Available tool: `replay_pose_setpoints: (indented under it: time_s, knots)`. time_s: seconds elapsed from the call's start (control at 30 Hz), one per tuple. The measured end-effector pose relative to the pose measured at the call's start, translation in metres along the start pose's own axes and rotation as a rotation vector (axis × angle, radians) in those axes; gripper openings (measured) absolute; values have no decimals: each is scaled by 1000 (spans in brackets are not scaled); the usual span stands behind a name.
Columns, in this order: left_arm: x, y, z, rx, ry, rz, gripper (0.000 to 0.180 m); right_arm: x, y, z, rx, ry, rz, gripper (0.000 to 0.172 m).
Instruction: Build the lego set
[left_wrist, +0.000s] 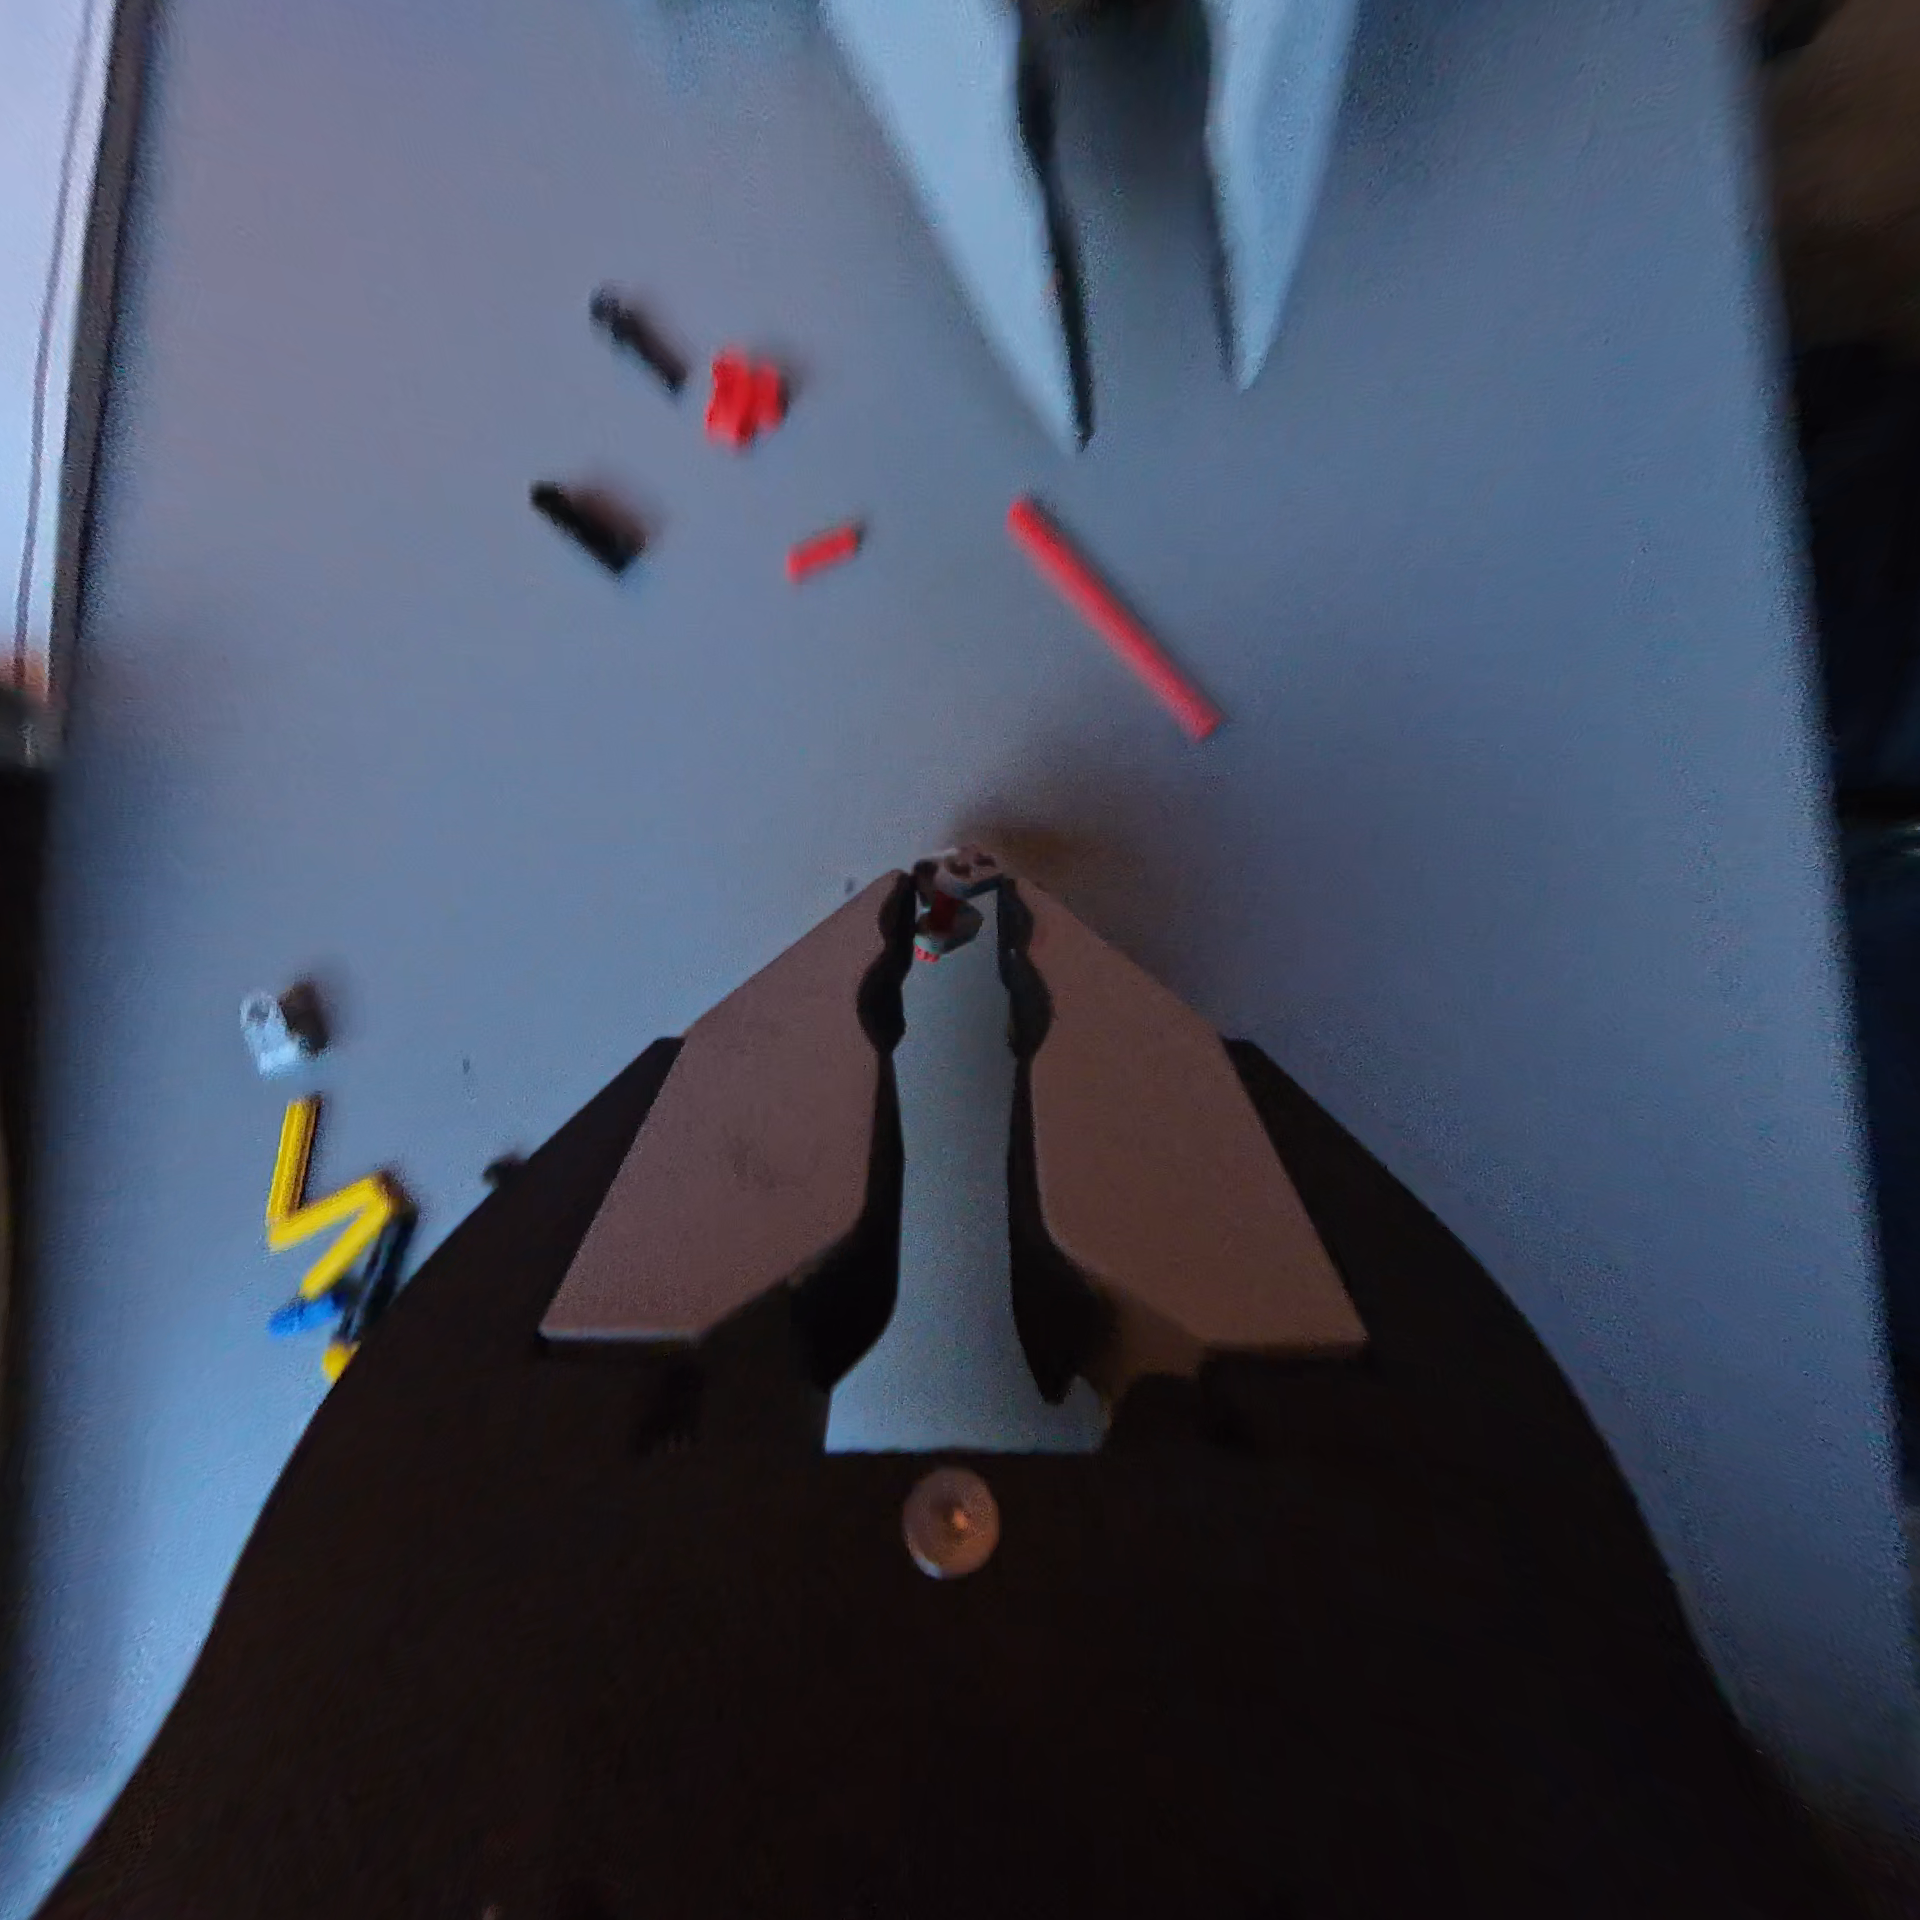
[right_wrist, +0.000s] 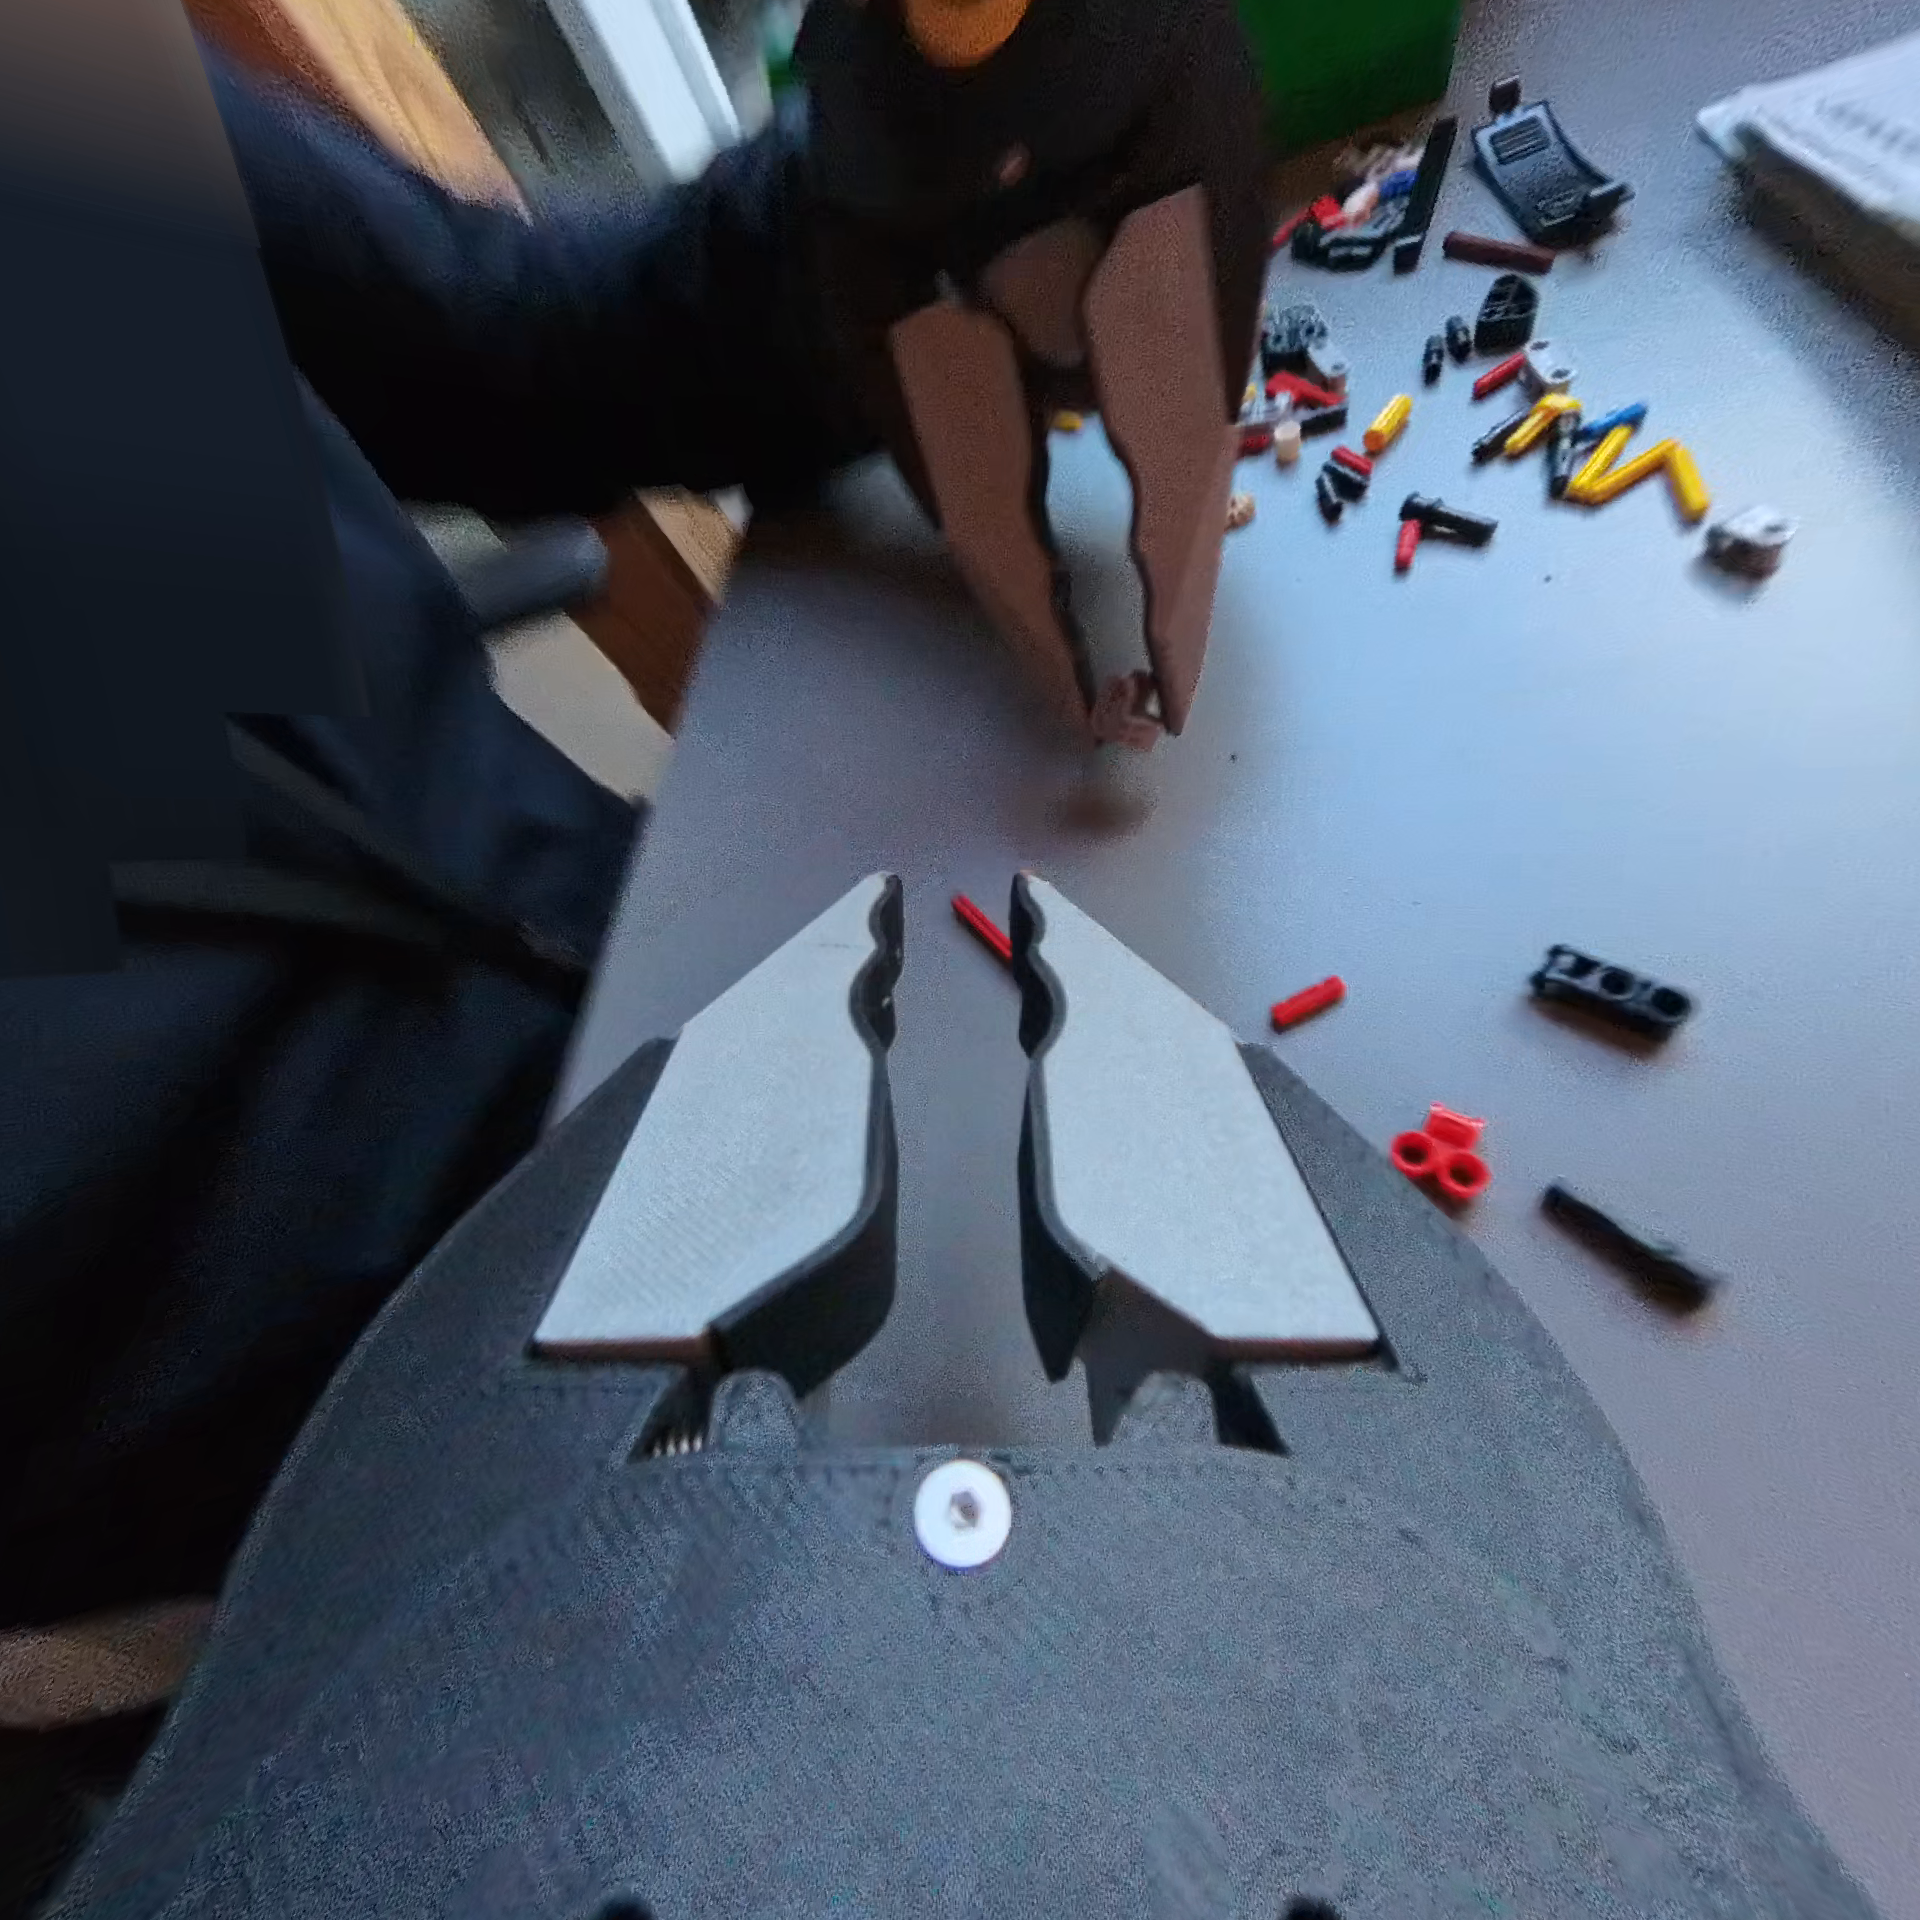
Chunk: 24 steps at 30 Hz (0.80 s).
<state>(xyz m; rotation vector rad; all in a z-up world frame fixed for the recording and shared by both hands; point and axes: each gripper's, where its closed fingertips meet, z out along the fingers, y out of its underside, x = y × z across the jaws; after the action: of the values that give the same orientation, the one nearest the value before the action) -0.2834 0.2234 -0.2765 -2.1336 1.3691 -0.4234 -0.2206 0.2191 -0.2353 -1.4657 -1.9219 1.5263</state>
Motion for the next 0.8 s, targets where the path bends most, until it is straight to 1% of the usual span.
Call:
replay_pose_setpoints:
  time_s: [0.03, 0.07, 0.1, 0.13, 0.2, 0.23, 0.3, 0.37, 0.43, 0.5, 0.57, 0.63, 0.67, 0.7, 0.8]
  knots:
    - [-1, 9, 3, -51, -37, 11, 14, 1, 8, 2, -62, 65, -111, 18]
    - [0, 6, 3, -33, -51, 17, 14, 5, 15, 4, -120, 133, -209, 22]
    - [5, 3, 3, -18, -33, 21, 14, 11, 20, 5, -164, 203, -290, 28]
    - [8, 3, 4, -21, -26, 26, 14, 16, 20, 7, -179, 265, -358, 30]
    - [9, 2, 8, -26, -37, 33, 14, 17, 24, 11, -205, 288, -458, 18]
    - [12, 0, 9, -15, -22, 37, 14, 17, 28, 13, -223, 281, -456, 18]
    - [18, -3, 12, 4, 1, 39, 14, 21, 38, 16, -274, 256, -402, 26]
    - [22, -6, 14, 22, 20, 37, 15, 23, 39, 17, -284, 240, -381, 29]
    - [25, -6, 14, 33, 42, 27, 17, 26, 37, 17, -280, 250, -400, 37]
    - [26, -7, 15, 39, 62, 17, 20, 23, 39, 19, -290, 208, -403, 29]
    - [28, -7, 15, 41, 77, 14, 24, 16, 42, 21, -301, 142, -388, 15]
    - [29, -8, 16, 38, 75, 24, 24, 17, 42, 21, -301, 145, -376, 9]
    - [29, -8, 16, 35, 72, 28, 24, 18, 42, 20, -302, 149, -372, 3]
    - [29, -9, 17, 33, 67, 33, 24, 18, 42, 20, -302, 146, -373, 0]
    - [30, -11, 18, 29, 61, 45, 24, 16, 43, 20, -303, 144, -368, 0]
